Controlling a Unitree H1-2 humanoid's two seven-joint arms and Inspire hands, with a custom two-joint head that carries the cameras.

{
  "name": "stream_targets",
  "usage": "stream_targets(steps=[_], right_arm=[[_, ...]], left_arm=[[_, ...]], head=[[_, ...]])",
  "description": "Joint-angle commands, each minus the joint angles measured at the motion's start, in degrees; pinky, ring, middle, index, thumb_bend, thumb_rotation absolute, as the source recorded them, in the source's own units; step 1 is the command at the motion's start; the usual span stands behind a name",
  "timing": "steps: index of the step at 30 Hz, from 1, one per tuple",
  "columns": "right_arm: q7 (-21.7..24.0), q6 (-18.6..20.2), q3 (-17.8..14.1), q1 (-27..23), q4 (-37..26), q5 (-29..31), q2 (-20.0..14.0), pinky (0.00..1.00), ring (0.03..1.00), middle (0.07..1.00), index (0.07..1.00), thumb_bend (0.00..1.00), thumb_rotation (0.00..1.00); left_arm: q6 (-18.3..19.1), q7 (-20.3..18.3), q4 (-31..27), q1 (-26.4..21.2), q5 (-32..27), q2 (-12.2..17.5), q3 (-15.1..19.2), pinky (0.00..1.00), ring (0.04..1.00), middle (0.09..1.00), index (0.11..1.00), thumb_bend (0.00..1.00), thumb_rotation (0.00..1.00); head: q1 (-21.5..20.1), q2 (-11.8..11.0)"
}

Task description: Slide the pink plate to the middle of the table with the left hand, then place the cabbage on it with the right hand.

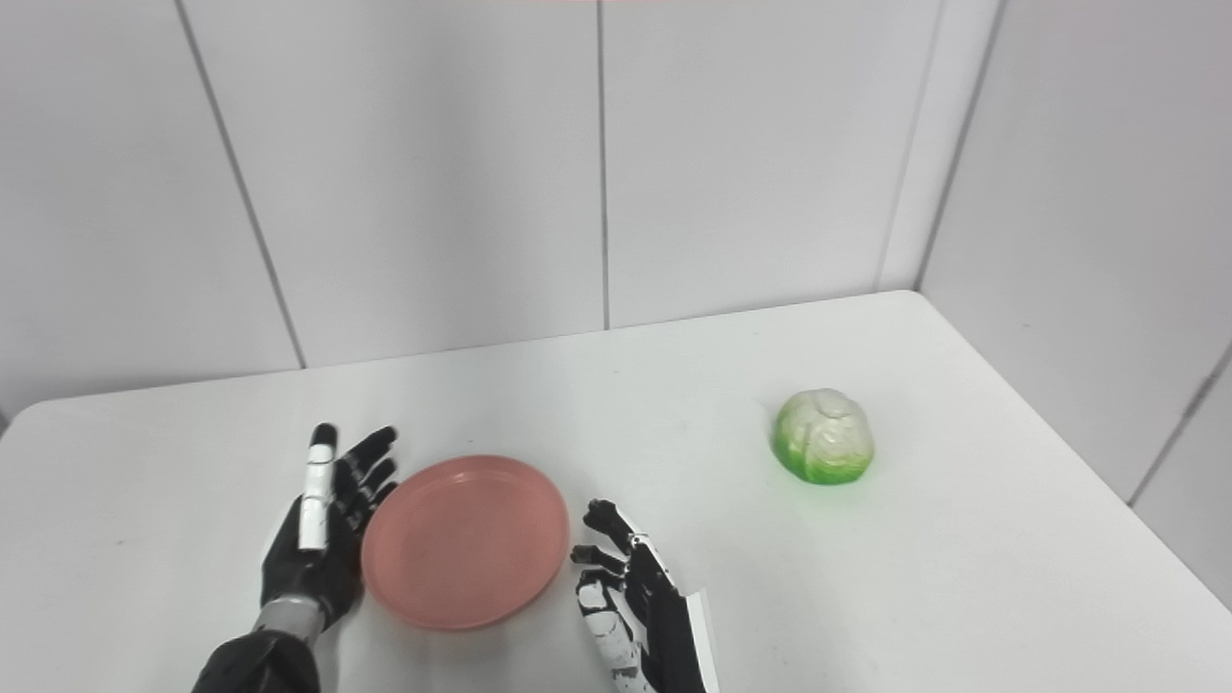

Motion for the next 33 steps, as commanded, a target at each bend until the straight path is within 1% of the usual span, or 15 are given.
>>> stream_targets(steps=[1, 5, 9, 13, 15, 18, 21, 22, 23, 25, 26, 28, 31, 32, 33], right_arm=[[-1.3, 0.1, 1.5, 2.5, -0.2, -1.3, 4.9, 0.67, 0.72, 0.835, 0.832, 0.57, 0.95], [-2.5, -0.4, 1.9, 1.6, 1.2, -2.0, 5.1, 0.67, 0.721, 0.84, 0.841, 0.56, 0.97], [-3.3, -0.8, 2.0, 1.5, 1.6, -2.6, 4.9, 0.67, 0.731, 0.838, 0.855, 0.57, 0.99], [-4.6, -3.3, 1.9, 1.9, 0.7, -3.6, 4.3, 0.65, 0.722, 0.823, 0.85, 0.58, 1.0], [-4.8, -4.1, 1.9, 2.5, -1.2, -3.7, 3.8, 0.64, 0.728, 0.817, 0.841, 0.59, 0.97], [-4.4, -3.0, 1.9, 3.1, -5.1, -4.3, 2.8, 0.65, 0.747, 0.818, 0.839, 0.62, 0.95], [-4.2, -1.1, 1.3, 2.9, -10.0, -8.8, 1.2, 0.66, 0.763, 0.832, 0.849, 0.66, 0.96], [-3.9, -0.2, 0.9, 2.5, -11.7, -10.9, 0.6, 0.66, 0.766, 0.842, 0.846, 0.7, 0.93], [-3.0, 1.4, -0.1, 1.9, -13.9, -13.4, -0.6, 0.67, 0.777, 0.859, 0.856, 0.73, 0.97], [-1.3, 3.5, -1.9, 0.6, -17.0, -16.6, -2.6, 0.67, 0.784, 0.867, 0.86, 0.75, 0.99], [-0.3, 4.1, -3.1, -0.2, -18.3, -17.3, -3.6, 0.68, 0.796, 0.873, 0.858, 0.79, 0.99], [1.5, 5.0, -5.4, -2.0, -20.4, -19.9, -5.7, 0.69, 0.81, 0.881, 0.859, 0.83, 1.0], [4.1, 6.0, -8.6, -5.1, -22.2, -24.3, -8.4, 0.66, 0.805, 0.865, 0.854, 0.9, 1.0], [5.9, 7.3, -9.9, -6.5, -22.9, -25.7, -10.4, 0.66, 0.804, 0.865, 0.854, 0.9, 1.0], [7.3, 8.3, -10.7, -7.4, -23.4, -26.5, -11.8, 0.64, 0.803, 0.875, 0.879, 0.91, 1.0]], left_arm=[[1.2, -0.9, -0.8, -0.1, -0.3, 0.5, -0.4, 1.0, 0.957, 0.941, 0.717, 0.78, 0.91], [1.1, -1.5, -0.3, 0.2, -0.9, 0.6, -0.1, 0.98, 0.947, 0.937, 0.688, 0.79, 0.89], [0.1, -1.9, 1.0, 0.3, -1.2, 0.6, 0.2, 1.0, 0.94, 0.931, 0.668, 0.81, 0.87], [-0.4, -1.7, 1.8, 0.6, -1.5, 0.2, 0.5, 0.97, 0.93, 0.926, 0.653, 0.83, 0.86], [0.2, -1.1, 1.4, 0.9, -1.6, -0.2, 0.7, 0.96, 0.914, 0.912, 0.636, 0.84, 0.86], [0.8, -0.7, 0.4, 1.1, -1.5, -0.6, 0.7, 0.97, 0.92, 0.914, 0.633, 0.83, 0.87], [1.4, -0.6, 0.0, 1.2, -1.5, -0.7, 0.8, 1.0, 0.934, 0.927, 0.649, 0.81, 0.88], [1.6, -0.6, -0.2, 1.2, -1.6, -0.7, 0.8, 1.0, 0.936, 0.929, 0.656, 0.81, 0.88], [1.8, -0.5, -0.3, 1.3, -1.6, -0.8, 0.9, 1.0, 0.944, 0.933, 0.67, 0.8, 0.88], [2.1, -0.3, -0.4, 1.3, -1.9, -1.0, 1.2, 1.0, 0.948, 0.933, 0.677, 0.79, 0.88], [2.2, -0.3, -0.4, 1.3, -2.0, -1.0, 1.2, 1.0, 0.95, 0.933, 0.674, 0.79, 0.88], [2.5, -0.2, -0.6, 1.3, -2.0, -1.1, 1.4, 1.0, 0.943, 0.927, 0.659, 0.78, 0.87], [2.6, 0.0, -1.0, 1.3, -2.1, -1.1, 1.3, 1.0, 0.949, 0.931, 0.666, 0.77, 0.88], [2.4, -0.1, -1.3, 1.4, -1.9, -0.9, 1.0, 1.0, 0.95, 0.932, 0.667, 0.77, 0.88], [2.3, -0.2, -1.4, 1.5, -1.7, -0.8, 0.8, 1.0, 0.956, 0.935, 0.679, 0.76, 0.88]], head=[[-1.0, -0.1], [-2.1, -0.1], [-2.0, -0.4], [-1.3, -0.5], [-1.0, -0.4], [-0.5, -0.1], [0.1, -0.1], [0.3, 0.0], [0.5, -0.1], [0.6, -0.1], [0.6, -0.2], [0.6, -0.2], [0.6, -0.3], [0.7, -0.4], [0.7, -0.4]])
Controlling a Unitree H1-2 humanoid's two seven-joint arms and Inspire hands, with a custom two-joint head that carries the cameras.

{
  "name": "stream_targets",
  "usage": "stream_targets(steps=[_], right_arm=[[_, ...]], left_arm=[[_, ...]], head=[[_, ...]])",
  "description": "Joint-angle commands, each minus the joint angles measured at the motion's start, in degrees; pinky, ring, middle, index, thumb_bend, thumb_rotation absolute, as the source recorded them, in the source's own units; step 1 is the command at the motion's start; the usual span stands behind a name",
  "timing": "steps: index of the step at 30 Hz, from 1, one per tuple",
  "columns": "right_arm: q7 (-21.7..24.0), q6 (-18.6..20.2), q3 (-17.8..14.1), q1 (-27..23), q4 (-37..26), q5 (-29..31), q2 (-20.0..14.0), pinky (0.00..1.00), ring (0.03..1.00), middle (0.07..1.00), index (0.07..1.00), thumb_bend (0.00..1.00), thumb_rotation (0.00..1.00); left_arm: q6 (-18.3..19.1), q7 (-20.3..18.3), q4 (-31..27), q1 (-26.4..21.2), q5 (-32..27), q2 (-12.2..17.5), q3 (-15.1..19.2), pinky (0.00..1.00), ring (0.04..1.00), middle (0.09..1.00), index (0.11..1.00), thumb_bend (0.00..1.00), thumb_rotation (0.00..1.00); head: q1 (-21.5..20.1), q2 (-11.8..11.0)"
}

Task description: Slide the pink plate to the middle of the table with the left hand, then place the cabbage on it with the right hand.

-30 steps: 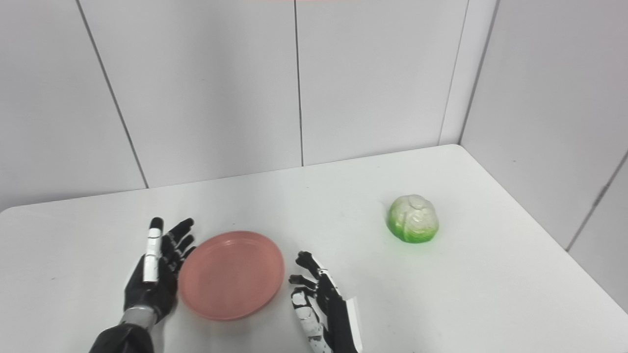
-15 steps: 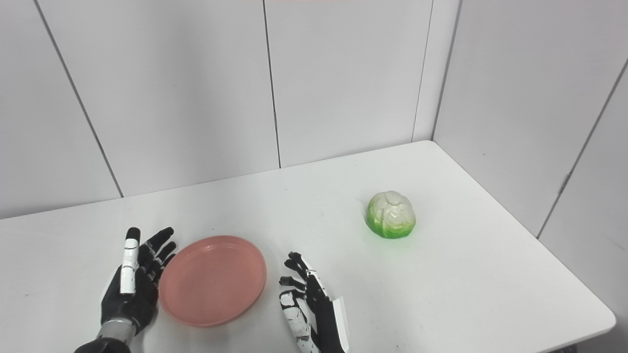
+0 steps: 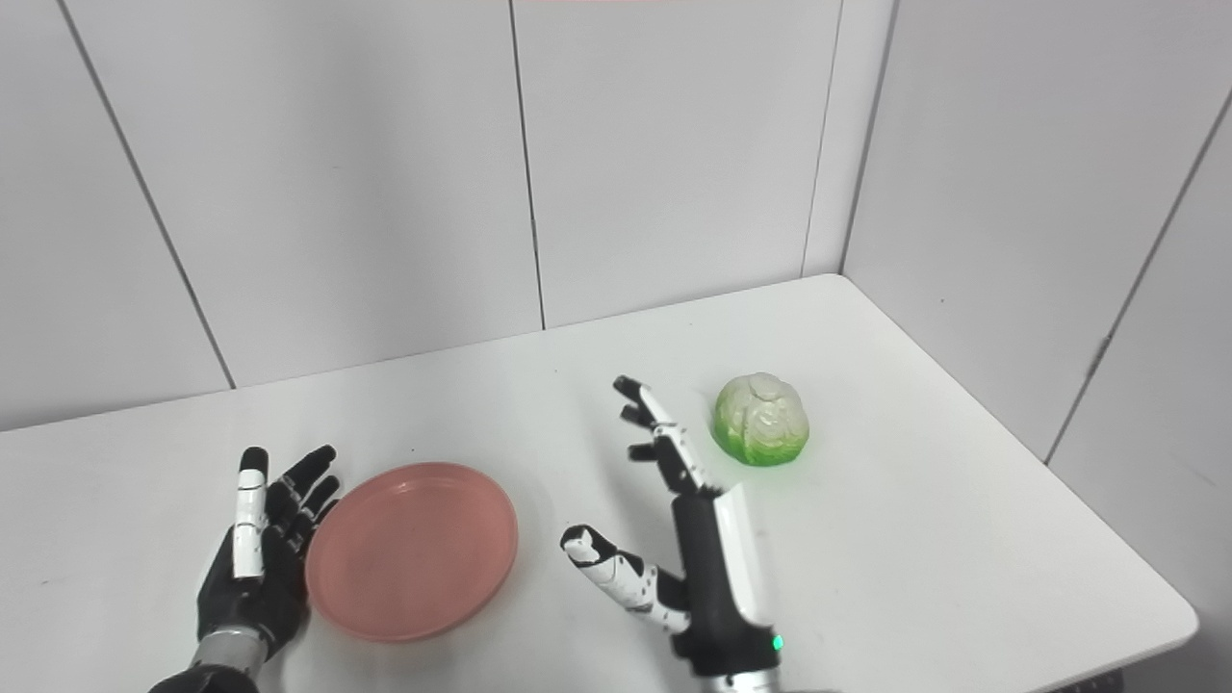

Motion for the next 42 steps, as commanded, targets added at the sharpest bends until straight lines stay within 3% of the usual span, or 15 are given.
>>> stream_targets(steps=[1, 5, 7, 9, 12, 16, 18, 22, 31, 37, 42], right_arm=[[3.6, 3.5, -1.8, -3.3, -3.0, -1.8, -2.6, 0.64, 0.802, 0.878, 0.888, 0.92, 1.0], [11.4, 11.0, -4.9, -7.6, -5.0, -3.6, -7.7, 0.65, 0.817, 0.891, 0.892, 0.92, 1.0], [15.7, 14.1, -6.3, -10.3, -4.9, -4.8, -11.3, 0.7, 0.858, 0.913, 0.897, 0.96, 0.87], [18.6, 15.7, -7.3, -12.6, -4.0, -4.9, -14.5, 0.7, 0.863, 0.911, 0.892, 0.97, 0.82], [23.5, 18.3, -8.5, -17.0, -2.1, -4.3, -20.2, 0.7, 0.865, 0.906, 0.879, 1.0, 0.65], [32.8, 24.2, -8.7, -22.4, 0.7, -2.8, -27.6, 0.71, 0.884, 0.91, 0.886, 1.0, 0.54], [36.8, 26.0, -8.1, -24.9, 3.4, -2.2, -31.4, 0.71, 0.881, 0.903, 0.878, 1.0, 0.54], [40.4, 26.4, -5.4, -28.5, 9.2, -3.3, -36.4, 0.68, 0.883, 0.897, 0.839, 1.0, 0.46], [44.2, 25.8, 3.0, -36.7, 22.4, -6.4, -42.3, 0.64, 0.887, 0.896, 0.822, 1.0, 0.39], [50.3, 27.7, 8.5, -41.6, 28.7, -8.4, -43.2, 0.66, 0.842, 0.867, 0.834, 1.0, 0.34], [53.3, 27.5, 11.7, -44.2, 34.5, -8.1, -42.4, 0.73, 0.89, 0.905, 0.842, 1.0, 0.33]], left_arm=[[1.9, 0.0, -0.8, 0.5, 0.3, -0.2, -0.8, 1.0, 0.958, 0.936, 0.683, 0.76, 0.88], [2.2, 0.2, -1.1, 0.7, 0.6, -0.1, -1.0, 1.0, 0.956, 0.929, 0.678, 0.77, 0.88], [2.3, 0.0, -1.3, 0.6, 0.5, 0.0, -1.0, 1.0, 0.971, 0.938, 0.688, 0.75, 0.88], [2.5, 0.0, -1.3, 0.5, 0.3, -0.1, -0.8, 1.0, 0.975, 0.937, 0.69, 0.74, 0.88], [2.8, 0.4, -1.3, 0.4, 0.8, 0.0, -1.0, 1.0, 0.975, 0.93, 0.698, 0.74, 0.88], [2.5, 0.4, -0.6, 0.2, 1.2, 0.1, -1.2, 1.0, 0.96, 0.911, 0.676, 0.75, 0.87], [2.5, 0.2, -0.5, 0.2, 1.2, 0.0, -1.3, 1.0, 0.962, 0.912, 0.677, 0.75, 0.88], [2.4, 0.1, 0.0, 0.0, 1.1, 0.0, -1.4, 1.0, 0.959, 0.911, 0.673, 0.74, 0.88], [3.1, 0.1, -1.0, 0.3, 1.5, 0.0, -2.2, 1.0, 0.969, 0.916, 0.698, 0.73, 0.9], [3.3, 0.3, -1.2, 0.7, 1.4, -0.3, -2.2, 1.0, 0.968, 0.915, 0.702, 0.74, 0.89], [2.8, 0.4, -0.7, 0.8, 1.7, -0.5, -2.4, 1.0, 0.962, 0.913, 0.708, 0.73, 0.89]], head=[[0.0, -0.1], [0.2, 0.0], [0.2, 0.0], [0.2, 0.0], [0.5, 0.0], [0.9, -0.1], [1.1, -0.3], [1.2, -0.3], [2.1, -0.2], [2.6, 0.0], [3.2, 0.0]])
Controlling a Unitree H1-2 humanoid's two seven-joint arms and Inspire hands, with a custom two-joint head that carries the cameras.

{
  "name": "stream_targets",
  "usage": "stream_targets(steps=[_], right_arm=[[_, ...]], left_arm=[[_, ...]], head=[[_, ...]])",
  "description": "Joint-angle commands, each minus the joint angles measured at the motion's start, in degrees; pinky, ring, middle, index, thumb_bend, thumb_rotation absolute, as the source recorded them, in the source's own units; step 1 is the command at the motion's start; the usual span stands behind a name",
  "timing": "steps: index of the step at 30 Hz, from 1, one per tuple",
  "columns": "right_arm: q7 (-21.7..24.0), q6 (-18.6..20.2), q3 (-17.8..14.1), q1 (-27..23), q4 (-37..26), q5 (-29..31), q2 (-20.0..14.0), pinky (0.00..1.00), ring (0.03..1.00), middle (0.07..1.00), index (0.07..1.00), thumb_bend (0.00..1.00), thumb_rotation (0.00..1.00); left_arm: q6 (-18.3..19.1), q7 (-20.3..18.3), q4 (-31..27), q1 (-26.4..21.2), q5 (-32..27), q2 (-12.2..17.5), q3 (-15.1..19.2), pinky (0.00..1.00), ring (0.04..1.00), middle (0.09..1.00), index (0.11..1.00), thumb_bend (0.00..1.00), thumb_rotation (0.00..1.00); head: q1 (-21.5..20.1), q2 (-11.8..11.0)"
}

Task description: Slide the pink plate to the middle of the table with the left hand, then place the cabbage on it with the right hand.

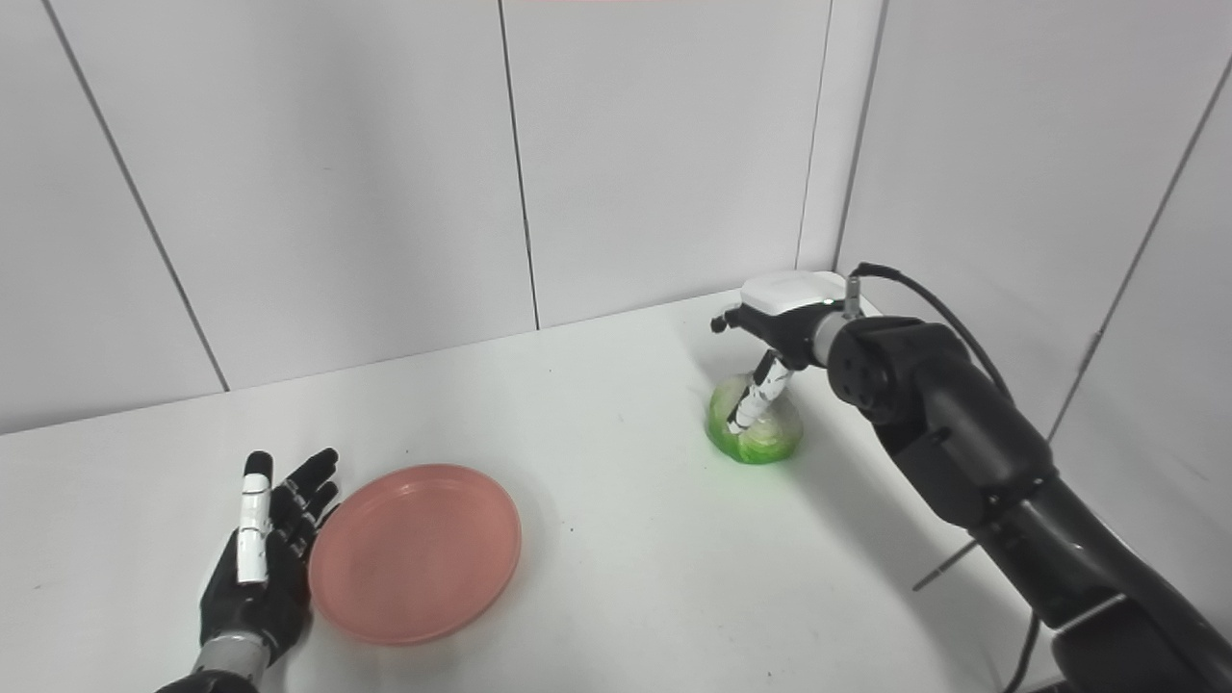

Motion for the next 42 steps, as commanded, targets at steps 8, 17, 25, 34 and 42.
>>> stream_targets(steps=[8, 17, 25, 34, 42], right_arm=[[-2.1, -0.1, 2.4, -3.3, 6.5, 0.0, 0.4, 0.7, 0.866, 0.884, 0.821, 1.0, 0.3], [-4.3, -1.9, 3.5, -2.5, 10.1, 2.7, 0.7, 0.66, 0.802, 0.856, 0.835, 1.0, 0.27], [-10.9, -6.1, -0.3, 0.4, 10.4, 10.9, 1.4, 0.63, 0.732, 0.79, 0.806, 1.0, 0.26], [-14.5, -13.3, -0.8, 1.8, 11.7, 17.2, 1.0, 0.49, 0.578, 0.669, 0.756, 1.0, 0.23], [-18.3, -15.4, -2.1, 2.3, 10.6, 19.4, 1.9, 0.36, 0.43, 0.482, 0.591, 0.61, 0.01]], left_arm=[[3.2, 1.1, -1.2, 0.7, 0.1, -1.0, -0.8, 1.0, 0.963, 0.909, 0.695, 0.72, 0.89], [4.1, 1.3, -1.4, 1.1, -0.4, -0.9, -0.3, 1.0, 0.966, 0.915, 0.729, 0.72, 0.89], [3.7, 0.8, -0.6, 1.2, -0.6, -0.8, -0.2, 1.0, 0.967, 0.92, 0.741, 0.72, 0.89], [4.2, 0.9, -0.5, 1.0, -0.9, -0.9, 0.1, 1.0, 0.969, 0.926, 0.753, 0.69, 0.9], [4.1, 0.8, -0.5, 1.2, -0.7, -1.0, -0.2, 1.0, 0.969, 0.929, 0.764, 0.69, 0.89]], head=[[0.6, 0.2], [0.8, 0.6], [1.1, 0.9], [1.1, 1.0], [1.1, 1.2]])
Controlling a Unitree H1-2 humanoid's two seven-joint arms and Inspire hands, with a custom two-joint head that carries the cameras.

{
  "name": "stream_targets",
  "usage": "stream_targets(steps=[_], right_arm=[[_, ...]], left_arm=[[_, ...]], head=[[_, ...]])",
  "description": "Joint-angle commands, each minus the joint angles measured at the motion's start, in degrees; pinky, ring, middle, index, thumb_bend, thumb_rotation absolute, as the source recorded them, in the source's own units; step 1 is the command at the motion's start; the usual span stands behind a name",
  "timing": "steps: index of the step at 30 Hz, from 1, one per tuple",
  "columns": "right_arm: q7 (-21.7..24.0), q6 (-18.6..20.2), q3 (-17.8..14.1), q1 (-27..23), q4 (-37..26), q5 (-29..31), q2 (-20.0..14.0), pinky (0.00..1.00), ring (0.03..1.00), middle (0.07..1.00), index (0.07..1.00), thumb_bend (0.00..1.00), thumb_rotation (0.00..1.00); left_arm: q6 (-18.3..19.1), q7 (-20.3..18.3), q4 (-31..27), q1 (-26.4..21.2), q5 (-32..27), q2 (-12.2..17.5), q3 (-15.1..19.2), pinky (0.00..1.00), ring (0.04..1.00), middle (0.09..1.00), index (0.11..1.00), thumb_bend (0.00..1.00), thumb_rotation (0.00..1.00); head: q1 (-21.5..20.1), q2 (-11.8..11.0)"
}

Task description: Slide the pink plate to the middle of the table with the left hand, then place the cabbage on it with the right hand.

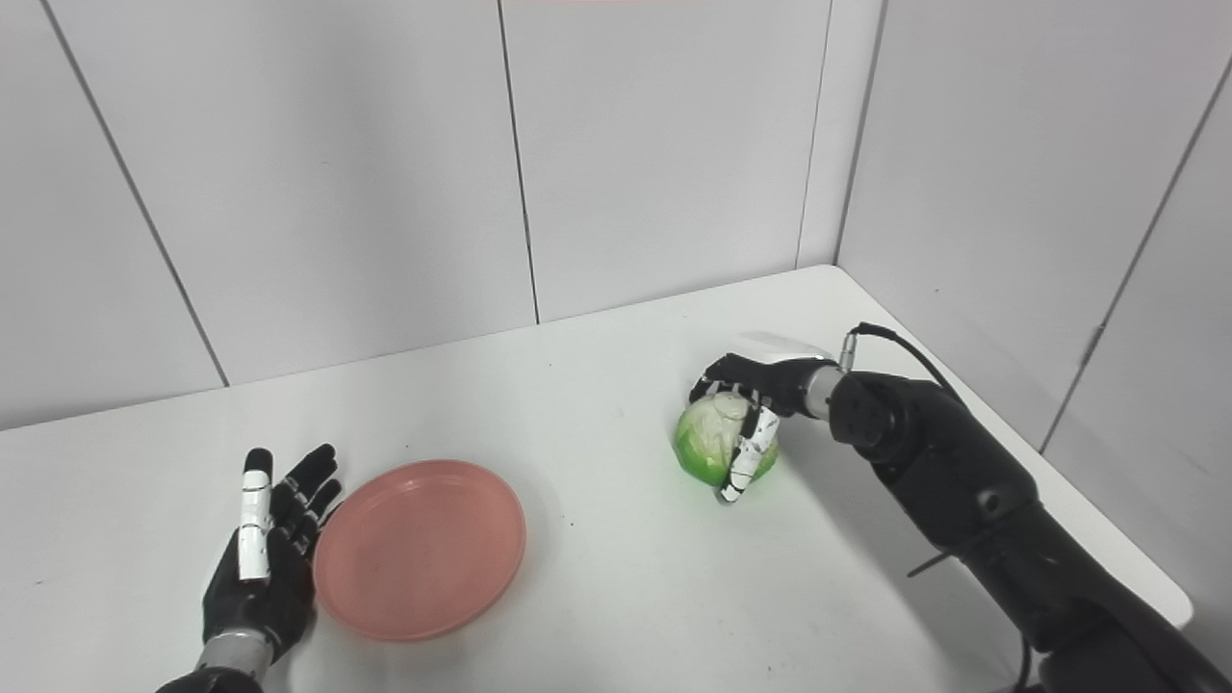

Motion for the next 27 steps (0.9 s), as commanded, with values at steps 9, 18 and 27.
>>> stream_targets(steps=[9, 18, 27], right_arm=[[-2.5, -3.4, -1.1, -2.1, -5.1, 0.4, -1.2, 0.3, 0.375, 0.478, 0.493, 0.53, 0.0], [0.7, -2.2, -1.9, -3.4, -10.7, 2.2, -0.7, 0.34, 0.42, 0.434, 0.54, 0.52, 0.0], [3.0, -0.9, -3.5, -5.8, -18.4, 8.6, 3.3, 0.32, 0.396, 0.439, 0.532, 0.53, 0.0]], left_arm=[[1.9, -0.3, 2.2, 0.5, 0.0, -0.6, -0.6, 1.0, 0.956, 0.923, 0.77, 0.69, 0.89], [1.6, -0.3, 2.6, 0.6, -0.2, -0.9, -0.5, 0.99, 0.944, 0.906, 0.75, 0.69, 0.88], [0.6, 0.6, 3.9, 0.4, 0.4, -2.3, -0.7, 0.97, 0.927, 0.878, 0.72, 0.68, 0.87]], head=[[0.2, -0.1], [1.1, 0.0], [6.3, 0.4]])
